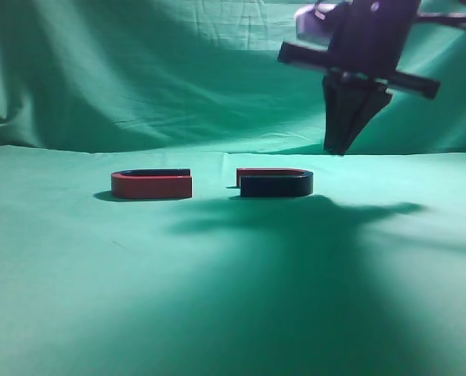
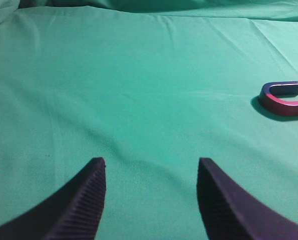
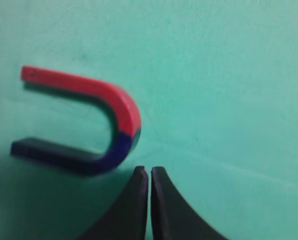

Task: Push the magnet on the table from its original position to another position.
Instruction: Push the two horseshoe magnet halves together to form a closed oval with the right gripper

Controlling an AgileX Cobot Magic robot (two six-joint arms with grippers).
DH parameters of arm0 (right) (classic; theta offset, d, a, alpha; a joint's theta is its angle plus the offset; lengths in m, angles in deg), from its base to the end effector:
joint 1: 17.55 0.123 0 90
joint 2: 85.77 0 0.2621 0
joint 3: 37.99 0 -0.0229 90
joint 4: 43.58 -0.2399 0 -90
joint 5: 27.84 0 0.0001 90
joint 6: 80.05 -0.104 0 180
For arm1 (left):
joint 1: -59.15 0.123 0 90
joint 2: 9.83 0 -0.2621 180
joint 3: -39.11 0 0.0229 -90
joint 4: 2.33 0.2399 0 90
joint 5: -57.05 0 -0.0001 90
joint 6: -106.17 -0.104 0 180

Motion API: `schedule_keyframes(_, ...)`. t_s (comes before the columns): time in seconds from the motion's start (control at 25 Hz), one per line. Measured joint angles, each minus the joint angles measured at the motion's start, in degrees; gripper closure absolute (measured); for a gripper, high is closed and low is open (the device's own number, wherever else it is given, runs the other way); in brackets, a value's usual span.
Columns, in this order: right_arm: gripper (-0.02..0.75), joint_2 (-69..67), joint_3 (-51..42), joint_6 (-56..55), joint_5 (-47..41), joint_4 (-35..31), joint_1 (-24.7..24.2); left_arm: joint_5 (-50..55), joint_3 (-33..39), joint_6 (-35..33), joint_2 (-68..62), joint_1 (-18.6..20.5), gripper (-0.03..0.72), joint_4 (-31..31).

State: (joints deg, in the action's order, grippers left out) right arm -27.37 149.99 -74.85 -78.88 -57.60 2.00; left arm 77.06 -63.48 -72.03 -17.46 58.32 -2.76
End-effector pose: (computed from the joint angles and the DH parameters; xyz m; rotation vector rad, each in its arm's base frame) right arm 0.3654 0.1506 0.1730 -0.4355 2.8499 0.3510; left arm 0.0776 -0.0014 0.1743 -0.0202 1.8335 -0.0396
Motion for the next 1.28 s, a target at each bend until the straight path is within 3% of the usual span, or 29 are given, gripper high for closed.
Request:
schedule_keyframes(0.4,0.738,-9.75,8.19,-0.65,-2.62,0.2,0.0,0.0,0.0,0.0,0.0,0.0,0.316,0.0)
schedule_keyframes(1.28,0.738,-10.01,8.43,0.32,4.87,-2.79,4.5,0.0,0.0,0.0,0.0,0.0,0.316,0.0)
